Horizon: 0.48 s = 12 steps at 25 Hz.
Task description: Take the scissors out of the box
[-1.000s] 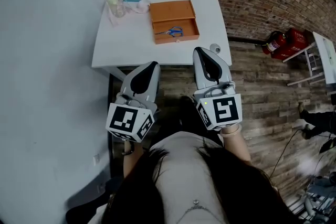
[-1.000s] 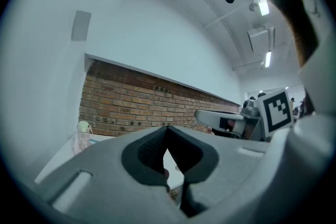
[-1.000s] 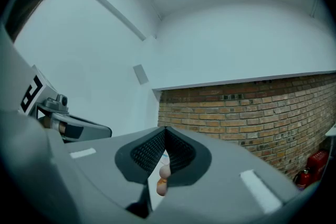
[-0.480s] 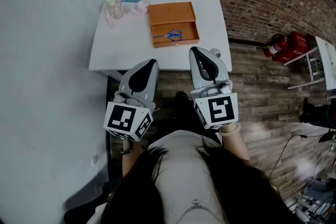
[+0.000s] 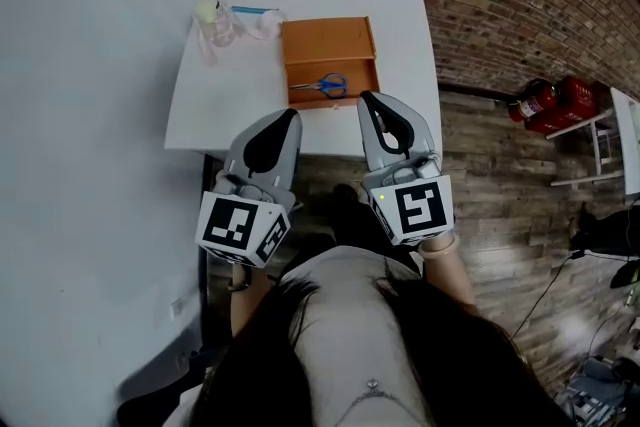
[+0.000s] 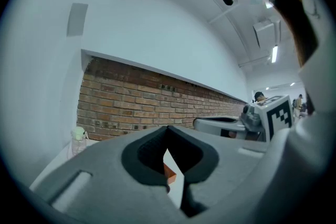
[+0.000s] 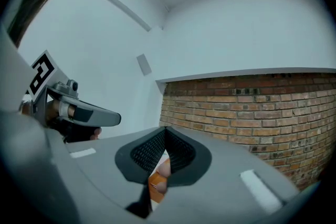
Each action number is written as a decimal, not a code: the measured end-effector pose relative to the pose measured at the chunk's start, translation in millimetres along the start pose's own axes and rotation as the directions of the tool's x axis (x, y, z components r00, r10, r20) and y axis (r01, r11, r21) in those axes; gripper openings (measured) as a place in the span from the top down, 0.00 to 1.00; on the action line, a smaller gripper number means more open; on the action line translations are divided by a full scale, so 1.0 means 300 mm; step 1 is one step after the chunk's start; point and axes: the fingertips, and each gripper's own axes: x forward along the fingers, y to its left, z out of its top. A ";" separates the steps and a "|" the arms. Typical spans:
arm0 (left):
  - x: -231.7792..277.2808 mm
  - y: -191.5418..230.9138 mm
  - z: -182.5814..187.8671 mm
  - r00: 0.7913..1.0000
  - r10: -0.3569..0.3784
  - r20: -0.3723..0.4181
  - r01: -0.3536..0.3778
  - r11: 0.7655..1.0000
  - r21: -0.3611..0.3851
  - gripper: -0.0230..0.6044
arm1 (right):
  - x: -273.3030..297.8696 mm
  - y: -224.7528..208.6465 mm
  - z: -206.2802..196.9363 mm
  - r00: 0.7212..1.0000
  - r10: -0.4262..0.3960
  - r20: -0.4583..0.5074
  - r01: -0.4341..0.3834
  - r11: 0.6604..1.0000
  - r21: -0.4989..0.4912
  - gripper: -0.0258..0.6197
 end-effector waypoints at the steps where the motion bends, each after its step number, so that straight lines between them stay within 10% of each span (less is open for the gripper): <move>1: 0.018 0.011 -0.001 1.000 0.006 -0.002 -0.006 1.000 0.000 0.96 | 0.017 -0.011 -0.008 1.000 0.009 -0.004 -0.009 1.000 0.001 0.95; 12: 0.194 0.117 0.019 0.996 0.093 0.006 -0.093 0.996 -0.004 0.96 | 0.180 -0.135 -0.082 0.992 0.120 -0.041 -0.120 0.993 0.005 0.95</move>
